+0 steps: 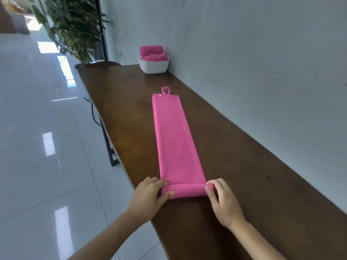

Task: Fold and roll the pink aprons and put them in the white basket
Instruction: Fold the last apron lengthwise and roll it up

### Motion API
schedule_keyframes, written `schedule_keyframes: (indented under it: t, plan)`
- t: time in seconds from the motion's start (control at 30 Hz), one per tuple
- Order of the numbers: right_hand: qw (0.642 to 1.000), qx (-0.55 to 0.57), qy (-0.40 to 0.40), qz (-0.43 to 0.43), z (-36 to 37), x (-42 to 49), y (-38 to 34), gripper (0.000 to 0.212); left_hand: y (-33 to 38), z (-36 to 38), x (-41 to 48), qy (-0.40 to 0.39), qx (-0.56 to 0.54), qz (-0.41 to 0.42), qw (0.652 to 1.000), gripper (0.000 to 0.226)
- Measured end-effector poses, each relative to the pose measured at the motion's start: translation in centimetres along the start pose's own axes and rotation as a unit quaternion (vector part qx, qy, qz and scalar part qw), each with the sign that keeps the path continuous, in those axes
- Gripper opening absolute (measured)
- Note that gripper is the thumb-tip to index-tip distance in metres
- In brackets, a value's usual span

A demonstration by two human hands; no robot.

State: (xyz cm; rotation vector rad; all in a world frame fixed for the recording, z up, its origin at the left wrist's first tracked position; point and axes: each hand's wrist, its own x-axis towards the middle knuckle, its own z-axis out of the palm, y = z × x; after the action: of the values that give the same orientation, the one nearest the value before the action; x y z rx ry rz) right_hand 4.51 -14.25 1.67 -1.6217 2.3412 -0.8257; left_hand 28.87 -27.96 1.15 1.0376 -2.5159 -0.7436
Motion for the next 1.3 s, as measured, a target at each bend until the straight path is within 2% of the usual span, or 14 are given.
schedule_keyframes:
  t: [0.07, 0.13, 0.3, 0.43, 0.53, 0.63, 0.7, 0.87, 1.0, 1.3]
  plan:
    - [0.999, 0.023, -0.010, 0.048, 0.1, 0.8, -0.3, 0.046, 0.1, -0.2, 0.6, 0.000, -0.078, -0.055, 0.995, 0.028]
    - [0.992, 0.029, -0.038, 0.115, 0.0, 2.0, -0.8, 0.046, 0.2, -0.1, 1.3, 0.006, -0.165, -0.111, 0.980, 0.023]
    - [0.975, 0.008, -0.087, 0.203, -0.8, 4.4, -1.8, 0.047, -0.2, 0.6, 2.4, 0.052, -0.180, -0.148, 0.971, 0.037]
    - [0.969, 0.015, -0.069, 0.237, -0.9, 5.2, -2.1, 0.049, 0.4, 0.5, 2.5, 0.114, -0.127, -0.105, 0.980, 0.026]
    - [0.965, 0.004, -0.064, 0.254, -0.8, 6.1, -2.1, 0.052, 0.7, 0.6, 2.3, 0.137, -0.082, -0.035, 0.987, 0.020]
    - [0.959, -0.009, -0.067, 0.275, -0.1, 7.1, -2.2, 0.049, -0.5, 1.2, 1.9, 0.153, -0.001, 0.048, 0.987, 0.027]
    - [0.958, -0.019, -0.053, 0.283, 0.2, 7.6, -2.3, 0.044, -1.3, 1.4, 1.9, 0.137, 0.045, 0.066, 0.987, 0.040]
    - [0.964, -0.047, -0.019, 0.262, 0.6, 8.2, -2.8, 0.039, -1.6, 0.6, 3.2, 0.102, 0.096, 0.071, 0.988, 0.044]
    - [0.978, -0.035, 0.007, 0.205, 1.0, 7.4, -2.8, 0.044, -1.3, -0.7, 4.1, 0.031, 0.058, 0.006, 0.998, 0.050]
    - [0.991, 0.079, -0.022, 0.105, 0.8, 7.7, -2.4, 0.062, -2.3, -3.3, 6.4, -0.067, -0.028, -0.098, 0.993, 0.045]
